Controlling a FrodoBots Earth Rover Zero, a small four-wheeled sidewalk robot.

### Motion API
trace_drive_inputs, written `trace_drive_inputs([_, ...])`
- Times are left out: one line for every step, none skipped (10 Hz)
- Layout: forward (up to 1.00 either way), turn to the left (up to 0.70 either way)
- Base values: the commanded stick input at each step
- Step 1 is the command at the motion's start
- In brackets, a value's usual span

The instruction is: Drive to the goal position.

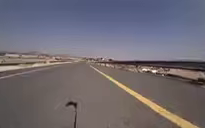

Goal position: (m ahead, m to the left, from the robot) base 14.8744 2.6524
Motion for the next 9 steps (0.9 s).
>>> trace_drive_inputs([0.70,0.00])
trace_drive_inputs([0.70,0.00])
trace_drive_inputs([0.70,0.00])
trace_drive_inputs([0.70,0.00])
trace_drive_inputs([0.70,0.00])
trace_drive_inputs([0.70,0.00])
trace_drive_inputs([0.70,0.00])
trace_drive_inputs([0.70,0.00])
trace_drive_inputs([0.70,0.00])
